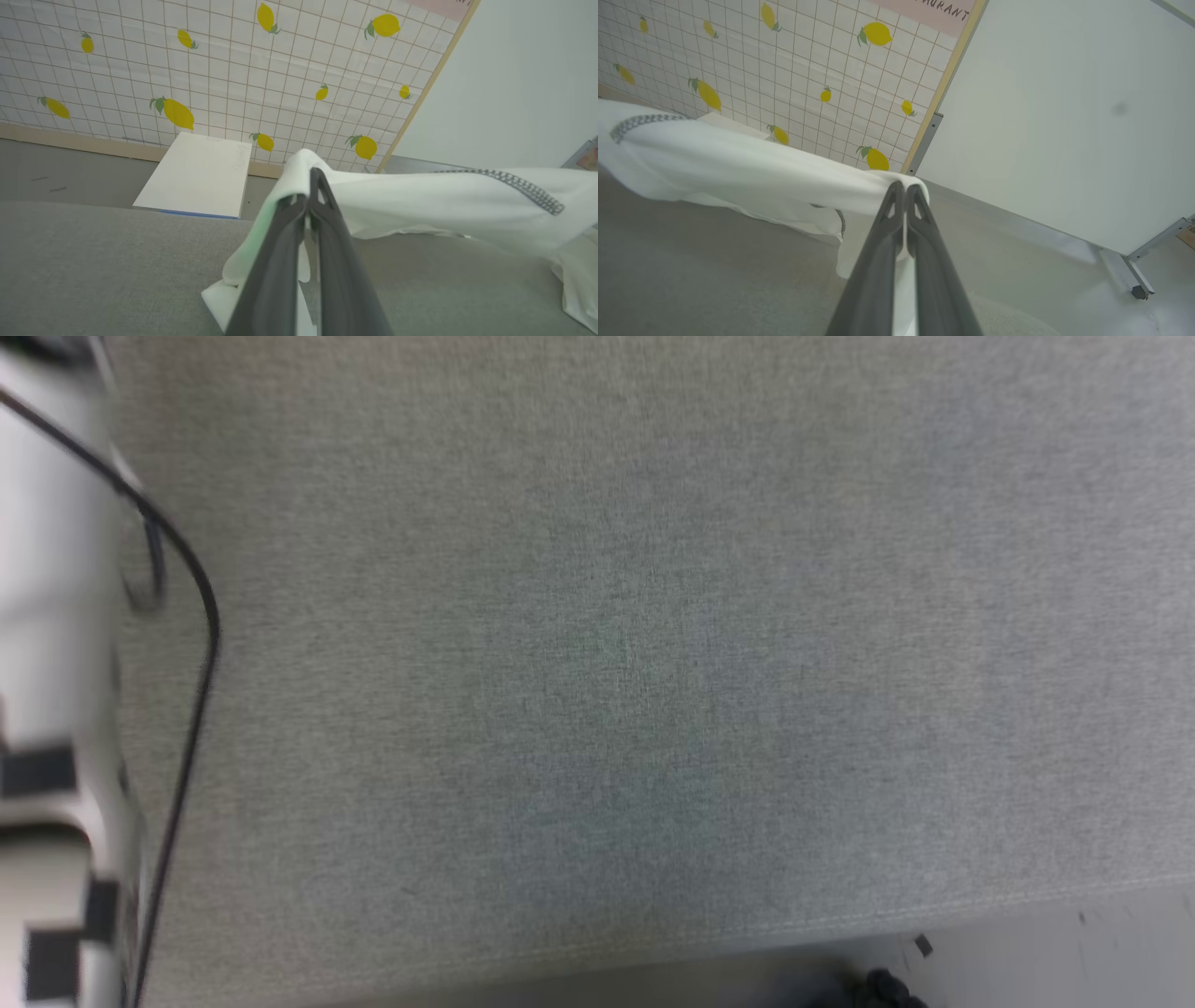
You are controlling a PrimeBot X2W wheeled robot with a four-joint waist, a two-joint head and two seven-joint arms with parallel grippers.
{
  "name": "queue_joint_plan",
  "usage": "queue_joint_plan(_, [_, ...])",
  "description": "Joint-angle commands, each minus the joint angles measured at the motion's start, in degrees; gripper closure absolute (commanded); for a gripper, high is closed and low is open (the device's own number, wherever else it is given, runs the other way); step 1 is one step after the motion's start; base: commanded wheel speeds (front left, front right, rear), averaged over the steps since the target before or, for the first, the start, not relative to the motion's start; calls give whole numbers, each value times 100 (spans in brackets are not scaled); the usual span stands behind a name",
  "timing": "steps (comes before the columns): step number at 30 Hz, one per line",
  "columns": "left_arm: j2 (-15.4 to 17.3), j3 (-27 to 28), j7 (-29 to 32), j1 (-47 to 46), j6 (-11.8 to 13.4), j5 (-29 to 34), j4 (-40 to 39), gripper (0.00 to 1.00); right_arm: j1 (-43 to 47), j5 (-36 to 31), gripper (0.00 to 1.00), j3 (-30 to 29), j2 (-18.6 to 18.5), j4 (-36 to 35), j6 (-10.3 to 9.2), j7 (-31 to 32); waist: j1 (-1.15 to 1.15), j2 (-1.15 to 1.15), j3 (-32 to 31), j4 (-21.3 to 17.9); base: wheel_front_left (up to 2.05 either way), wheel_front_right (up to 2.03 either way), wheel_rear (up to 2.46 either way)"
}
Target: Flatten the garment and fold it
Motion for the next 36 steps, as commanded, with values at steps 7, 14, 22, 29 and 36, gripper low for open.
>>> queue_joint_plan(7, [179,-275,675,2527,-67,-301,-747,100,2151,1080,100,524,-343,-672,-13,796,-1,0,-1083,250,0,0,0])
queue_joint_plan(14, [53,-329,974,4827,181,-807,-1660,100,4539,1445,100,-71,-507,-1942,-13,1535,-1,0,-1752,361,0,0,0])
queue_joint_plan(22, [-58,-359,924,6262,349,-1073,-2142,100,6731,1032,100,-1195,280,-3067,-13,2203,-1,0,-2172,448,0,0,0])
queue_joint_plan(29, [-73,-362,968,6929,487,-1199,-2286,100,7710,588,100,-1848,1162,-3540,-13,2474,-1,0,-2360,466,0,0,0])
queue_joint_plan(36, [-41,-448,1104,7431,575,-1265,-2251,100,8256,308,100,-2243,1668,-3642,-13,2744,-1,0,-2484,509,0,0,0])
